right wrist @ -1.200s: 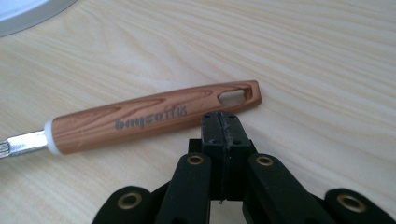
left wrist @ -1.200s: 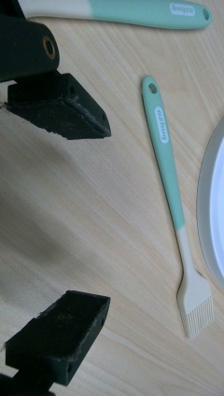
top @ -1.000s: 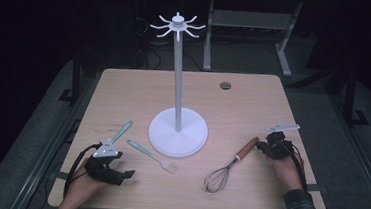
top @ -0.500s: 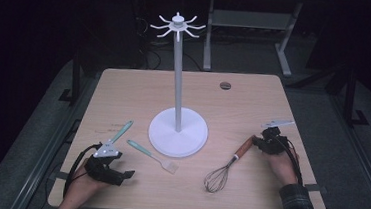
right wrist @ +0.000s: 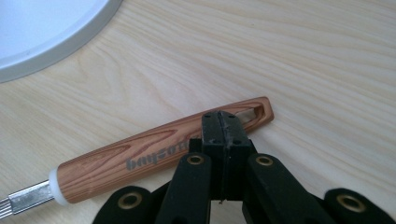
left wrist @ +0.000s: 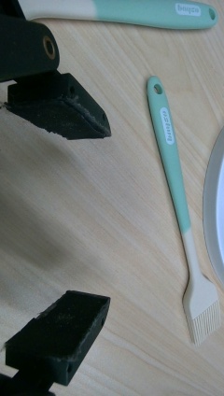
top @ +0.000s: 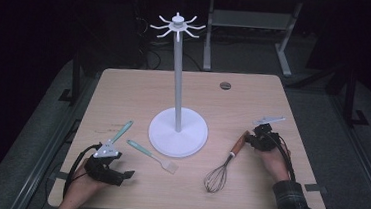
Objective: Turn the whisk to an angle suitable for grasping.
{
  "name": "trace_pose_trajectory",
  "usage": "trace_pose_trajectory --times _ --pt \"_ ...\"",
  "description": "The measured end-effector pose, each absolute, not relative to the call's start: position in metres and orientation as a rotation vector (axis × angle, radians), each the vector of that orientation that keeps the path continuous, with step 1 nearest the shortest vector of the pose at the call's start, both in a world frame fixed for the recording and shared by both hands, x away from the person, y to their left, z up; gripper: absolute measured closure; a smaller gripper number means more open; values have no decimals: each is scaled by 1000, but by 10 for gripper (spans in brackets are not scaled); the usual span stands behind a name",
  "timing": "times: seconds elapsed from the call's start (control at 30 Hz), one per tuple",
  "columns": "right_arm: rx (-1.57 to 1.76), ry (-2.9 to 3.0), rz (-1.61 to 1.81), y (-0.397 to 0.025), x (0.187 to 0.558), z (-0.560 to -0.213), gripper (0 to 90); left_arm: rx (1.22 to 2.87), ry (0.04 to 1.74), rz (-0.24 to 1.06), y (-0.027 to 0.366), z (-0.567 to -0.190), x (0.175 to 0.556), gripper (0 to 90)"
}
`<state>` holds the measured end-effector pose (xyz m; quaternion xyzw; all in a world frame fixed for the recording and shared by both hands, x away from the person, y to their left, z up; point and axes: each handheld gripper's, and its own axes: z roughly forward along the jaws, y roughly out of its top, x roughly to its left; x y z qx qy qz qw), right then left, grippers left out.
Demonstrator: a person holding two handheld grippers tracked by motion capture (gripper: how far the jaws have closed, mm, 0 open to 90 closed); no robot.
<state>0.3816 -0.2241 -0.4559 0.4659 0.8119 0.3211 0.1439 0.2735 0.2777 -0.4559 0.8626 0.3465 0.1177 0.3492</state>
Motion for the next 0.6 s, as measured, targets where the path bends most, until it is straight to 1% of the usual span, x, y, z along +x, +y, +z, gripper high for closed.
trace_pose_trajectory --times 0.6 --pt "1325 2377 965 -196 392 -456 900 2234 903 302 278 -456 274 151"
